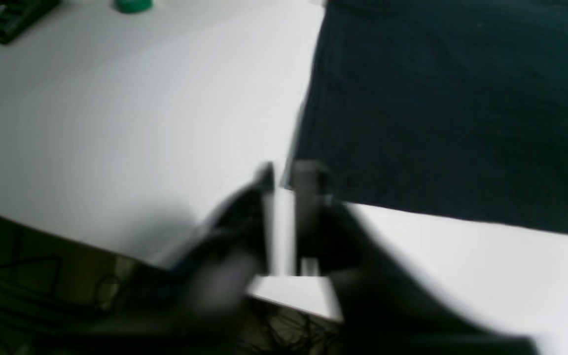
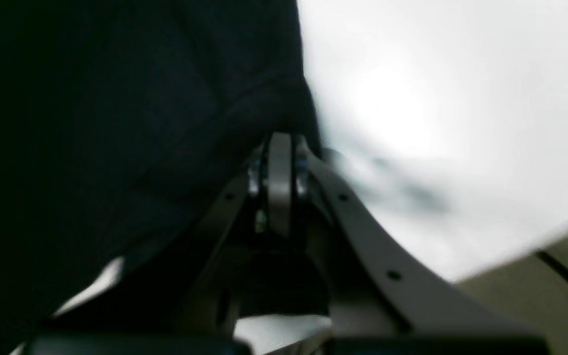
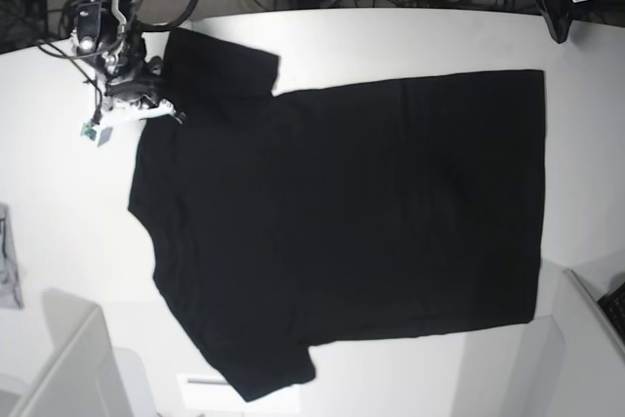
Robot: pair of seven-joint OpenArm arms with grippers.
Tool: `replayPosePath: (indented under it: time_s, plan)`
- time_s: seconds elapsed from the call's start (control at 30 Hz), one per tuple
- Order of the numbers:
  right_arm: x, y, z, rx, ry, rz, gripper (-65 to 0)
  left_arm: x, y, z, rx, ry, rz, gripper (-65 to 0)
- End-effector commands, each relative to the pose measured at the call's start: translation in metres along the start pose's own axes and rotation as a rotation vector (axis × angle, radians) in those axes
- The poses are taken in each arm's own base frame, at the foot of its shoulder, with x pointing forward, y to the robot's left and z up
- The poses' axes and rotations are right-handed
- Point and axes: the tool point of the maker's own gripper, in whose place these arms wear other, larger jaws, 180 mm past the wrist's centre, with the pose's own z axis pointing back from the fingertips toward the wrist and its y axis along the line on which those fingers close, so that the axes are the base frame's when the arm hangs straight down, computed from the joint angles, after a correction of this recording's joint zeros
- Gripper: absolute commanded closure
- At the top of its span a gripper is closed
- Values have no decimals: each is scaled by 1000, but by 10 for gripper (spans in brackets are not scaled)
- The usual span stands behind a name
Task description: Fold the T-shirt properly
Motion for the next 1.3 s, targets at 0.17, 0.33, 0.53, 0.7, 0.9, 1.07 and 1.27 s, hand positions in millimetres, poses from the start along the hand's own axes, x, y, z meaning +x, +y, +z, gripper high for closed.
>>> replayPosePath:
  time_s: [0.17, 0.33, 0.53, 0.7, 0.9, 1.07, 1.27]
  plan:
    - [24, 3, 22, 239, 11, -187, 0, 8, 2, 3, -6, -25, -7, 0]
    - [23, -3, 24, 232, 31, -182, -171, 11, 5, 1, 10, -37, 33, 0]
    - [21, -5, 24, 228, 39, -189, -383, 21, 8, -11, -85, -35, 298, 0]
    - [14, -14, 13, 206, 72, -213, -396, 39, 41, -13, -43, -52, 284, -43]
    - [2, -27, -5, 200, 105, -122, -392, 42, 66, -22, -4, 31, 252, -341]
    - [4, -44, -11, 106, 64, -72, -395, 48, 47, -19, -124, 24, 250, -258]
    - [-16, -50, -19, 124, 119, -23, -392, 52, 78, -18, -9, 42, 246, -66]
